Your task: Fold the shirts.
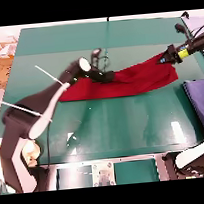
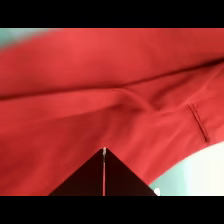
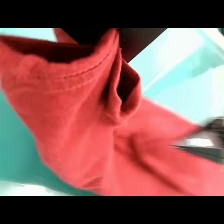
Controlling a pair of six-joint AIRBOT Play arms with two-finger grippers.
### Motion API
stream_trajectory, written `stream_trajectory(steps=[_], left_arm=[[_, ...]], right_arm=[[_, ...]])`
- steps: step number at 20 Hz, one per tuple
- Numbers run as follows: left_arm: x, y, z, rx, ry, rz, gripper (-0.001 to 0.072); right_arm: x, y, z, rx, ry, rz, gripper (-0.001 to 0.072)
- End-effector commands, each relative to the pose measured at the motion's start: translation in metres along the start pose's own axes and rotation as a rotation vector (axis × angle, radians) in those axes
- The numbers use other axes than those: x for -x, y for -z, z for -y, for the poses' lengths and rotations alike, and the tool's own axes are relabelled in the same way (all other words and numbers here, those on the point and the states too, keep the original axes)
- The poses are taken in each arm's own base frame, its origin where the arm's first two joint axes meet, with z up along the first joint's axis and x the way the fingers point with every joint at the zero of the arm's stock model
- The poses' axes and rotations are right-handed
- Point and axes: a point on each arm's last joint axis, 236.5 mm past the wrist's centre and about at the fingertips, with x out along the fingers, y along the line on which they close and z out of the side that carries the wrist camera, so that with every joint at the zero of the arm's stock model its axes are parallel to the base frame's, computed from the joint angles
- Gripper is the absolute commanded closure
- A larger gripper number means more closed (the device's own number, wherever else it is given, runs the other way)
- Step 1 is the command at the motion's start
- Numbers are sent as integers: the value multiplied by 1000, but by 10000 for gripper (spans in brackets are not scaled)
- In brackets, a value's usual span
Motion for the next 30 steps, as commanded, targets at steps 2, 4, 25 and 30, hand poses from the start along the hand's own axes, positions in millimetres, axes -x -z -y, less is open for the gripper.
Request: stream_trajectory(steps=[2, 4, 25, 30], left_arm=[[-52, 24, 31, 5, 41, 40, 688], [-61, 30, 26, 62, 51, 23, 688], [276, -12, -213, 20, -555, -355, 688], [304, -10, -245, 106, -575, -334, 688]], right_arm=[[15, 16, -60, 61, 8, -14, 692], [13, 21, -77, 72, -13, -29, 692], [-160, -10, -257, 41, -147, 70, 691], [-326, -14, -329, -51, -308, 220, 576]])
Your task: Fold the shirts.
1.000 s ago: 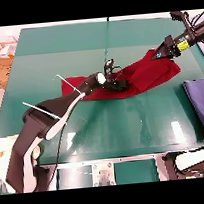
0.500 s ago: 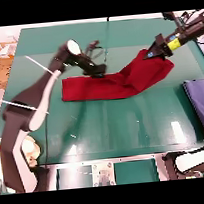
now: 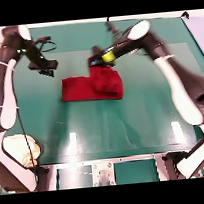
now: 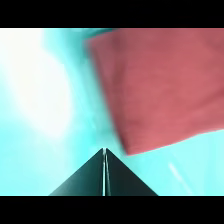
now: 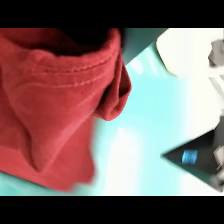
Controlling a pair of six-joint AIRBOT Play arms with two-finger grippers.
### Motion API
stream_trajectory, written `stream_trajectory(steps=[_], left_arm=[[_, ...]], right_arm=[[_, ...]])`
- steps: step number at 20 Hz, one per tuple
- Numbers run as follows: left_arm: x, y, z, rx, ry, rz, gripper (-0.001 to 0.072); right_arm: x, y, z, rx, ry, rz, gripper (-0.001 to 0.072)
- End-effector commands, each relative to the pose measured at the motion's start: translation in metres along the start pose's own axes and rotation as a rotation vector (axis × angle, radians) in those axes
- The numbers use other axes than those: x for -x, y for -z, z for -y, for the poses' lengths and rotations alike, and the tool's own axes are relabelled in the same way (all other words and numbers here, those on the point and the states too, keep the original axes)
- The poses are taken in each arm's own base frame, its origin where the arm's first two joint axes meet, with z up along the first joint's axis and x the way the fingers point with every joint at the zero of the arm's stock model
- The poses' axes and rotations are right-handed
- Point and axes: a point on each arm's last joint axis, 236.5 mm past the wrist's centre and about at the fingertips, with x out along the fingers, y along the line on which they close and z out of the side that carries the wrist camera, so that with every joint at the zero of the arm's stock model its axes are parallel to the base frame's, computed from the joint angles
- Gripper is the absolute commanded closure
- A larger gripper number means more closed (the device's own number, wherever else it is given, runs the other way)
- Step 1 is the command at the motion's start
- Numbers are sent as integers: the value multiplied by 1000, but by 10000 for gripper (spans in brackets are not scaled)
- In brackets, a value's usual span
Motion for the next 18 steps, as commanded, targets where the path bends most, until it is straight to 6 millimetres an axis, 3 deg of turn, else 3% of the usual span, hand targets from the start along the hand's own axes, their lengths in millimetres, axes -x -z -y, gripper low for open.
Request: stream_trajectory(steps=[1, 2, 4, 6, 10, 12, 14, 16, 18], left_arm=[[6, 10, -35, 65, -28, -20, 688], [7, 12, -39, 76, -28, -26, 688], [8, 14, -47, 92, -28, -29, 688], [9, 14, -49, 75, -27, -27, 688], [9, 11, -49, 71, -28, -12, 688], [9, 11, -49, 72, -29, -11, 688], [9, 11, -49, 72, -29, -11, 688], [9, 10, -49, 76, -29, -10, 688], [9, 10, -49, 80, -29, -10, 688]], right_arm=[[-118, 6, -18, -102, -102, 173, 256], [-138, 21, -10, -135, -101, 140, 152], [-137, 32, 3, -114, -80, 66, 152], [-102, 19, 18, -90, -74, 10, 153], [0, -19, 67, -84, -65, -54, 153], [48, -27, 109, -135, -30, -90, 153], [90, -24, 168, -194, 81, -130, 153], [118, -18, 220, -272, 180, -139, 153], [117, -6, 239, -334, 182, -157, 153]])
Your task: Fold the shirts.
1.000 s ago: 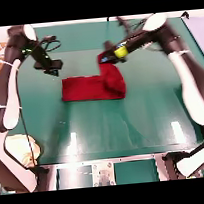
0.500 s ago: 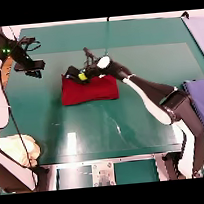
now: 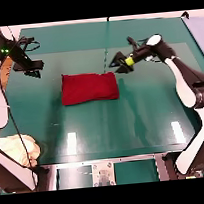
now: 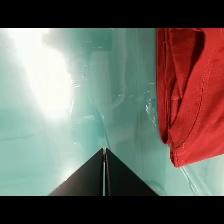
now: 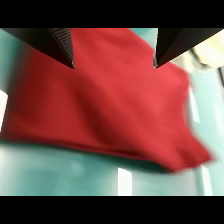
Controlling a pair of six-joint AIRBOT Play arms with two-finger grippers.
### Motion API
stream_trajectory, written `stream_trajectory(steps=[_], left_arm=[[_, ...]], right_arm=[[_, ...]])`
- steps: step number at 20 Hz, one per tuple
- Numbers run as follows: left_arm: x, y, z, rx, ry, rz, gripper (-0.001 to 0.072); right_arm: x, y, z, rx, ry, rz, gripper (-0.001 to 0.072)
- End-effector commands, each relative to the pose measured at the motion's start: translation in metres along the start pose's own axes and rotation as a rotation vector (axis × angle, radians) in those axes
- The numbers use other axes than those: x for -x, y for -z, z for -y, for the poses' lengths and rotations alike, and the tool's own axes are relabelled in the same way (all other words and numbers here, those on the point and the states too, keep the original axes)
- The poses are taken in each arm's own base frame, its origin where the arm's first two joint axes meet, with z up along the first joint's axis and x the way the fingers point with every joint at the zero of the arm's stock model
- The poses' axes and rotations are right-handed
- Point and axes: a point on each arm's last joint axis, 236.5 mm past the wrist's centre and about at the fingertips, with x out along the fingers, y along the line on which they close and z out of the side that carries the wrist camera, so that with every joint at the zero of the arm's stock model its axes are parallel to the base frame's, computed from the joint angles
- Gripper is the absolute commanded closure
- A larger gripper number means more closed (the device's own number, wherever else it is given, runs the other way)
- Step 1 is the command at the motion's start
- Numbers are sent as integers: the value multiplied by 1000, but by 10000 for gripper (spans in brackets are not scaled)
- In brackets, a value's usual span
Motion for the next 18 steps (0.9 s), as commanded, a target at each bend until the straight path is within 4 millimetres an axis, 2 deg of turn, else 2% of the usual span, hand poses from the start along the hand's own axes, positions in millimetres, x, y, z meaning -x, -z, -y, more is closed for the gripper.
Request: stream_trajectory(steps=[1, 3, 5, 7, 10, 11, 12, 13, 15, 17, 18], left_arm=[[1, -1, -1, 7, -1, 4, 688], [1, -1, -1, 7, -1, 4, 687], [1, -1, -1, 7, -1, 3, 688], [0, 0, -1, 7, 0, 3, 688], [0, 1, 0, 6, 0, -3, 688], [1, 2, 0, 6, 1, -9, 688], [0, 4, 0, 6, 2, -15, 688], [0, 4, 0, 6, 2, -17, 688], [0, 4, 0, 6, 3, -18, 688], [0, 4, 0, 6, 3, -18, 688], [0, 4, 1, 6, 5, -17, 688]], right_arm=[[11, 19, 57, -105, 70, -75, 153], [-17, 34, 60, -119, 86, -104, 153], [-49, 47, 53, -104, 100, -111, 153], [-78, 51, 34, -51, 107, -85, 153], [-111, 44, -3, 12, 78, 6, 158], [-116, 44, -15, 12, 50, 19, 350], [-116, 44, -23, 19, 36, 21, 697], [-113, 43, -29, 33, 28, 15, 692], [-92, 37, -44, 62, 4, -3, 692], [-50, 24, -59, 98, -25, 1, 693], [-21, 17, -64, 117, -30, 17, 693]])
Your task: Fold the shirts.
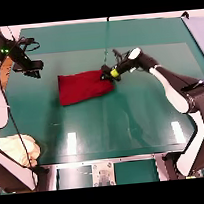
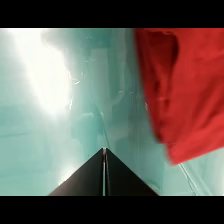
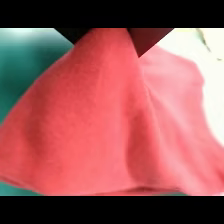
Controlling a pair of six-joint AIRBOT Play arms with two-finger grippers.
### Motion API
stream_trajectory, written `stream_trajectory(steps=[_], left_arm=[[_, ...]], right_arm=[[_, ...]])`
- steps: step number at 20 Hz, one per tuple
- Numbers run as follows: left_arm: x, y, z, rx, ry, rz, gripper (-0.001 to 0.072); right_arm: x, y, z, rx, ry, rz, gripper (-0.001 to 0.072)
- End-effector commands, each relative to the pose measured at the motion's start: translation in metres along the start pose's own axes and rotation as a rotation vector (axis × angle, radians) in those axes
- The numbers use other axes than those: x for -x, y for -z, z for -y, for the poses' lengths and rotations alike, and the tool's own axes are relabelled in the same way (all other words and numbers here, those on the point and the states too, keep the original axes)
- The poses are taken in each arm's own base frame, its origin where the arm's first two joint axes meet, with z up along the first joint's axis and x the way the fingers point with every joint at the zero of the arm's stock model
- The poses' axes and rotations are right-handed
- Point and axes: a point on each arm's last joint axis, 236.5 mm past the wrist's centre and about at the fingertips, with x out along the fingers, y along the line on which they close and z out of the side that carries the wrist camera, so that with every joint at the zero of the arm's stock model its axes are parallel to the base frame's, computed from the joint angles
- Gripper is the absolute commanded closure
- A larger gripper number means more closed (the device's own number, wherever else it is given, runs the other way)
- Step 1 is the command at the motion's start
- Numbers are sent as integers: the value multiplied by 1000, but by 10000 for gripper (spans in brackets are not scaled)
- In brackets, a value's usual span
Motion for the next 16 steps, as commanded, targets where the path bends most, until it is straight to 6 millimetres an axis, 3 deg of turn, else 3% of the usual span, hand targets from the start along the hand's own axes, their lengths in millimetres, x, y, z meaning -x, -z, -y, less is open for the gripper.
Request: stream_trajectory(steps=[1, 5, 8, 13, 16], left_arm=[[0, 1, 1, -2, 4, -3, 687], [0, 0, 7, -5, 27, -1, 688], [0, 0, 9, -7, 36, 1, 688], [0, 0, 13, -11, 49, 2, 688], [1, -1, 20, -15, 80, 5, 688]], right_arm=[[77, -17, -18, 50, -18, 22, 693], [222, -42, 4, -5, 44, 218, 693], [328, -37, 47, -109, 104, 377, 693], [471, 5, 141, -338, 258, 624, 693], [534, 61, 204, -572, 405, 715, 693]])
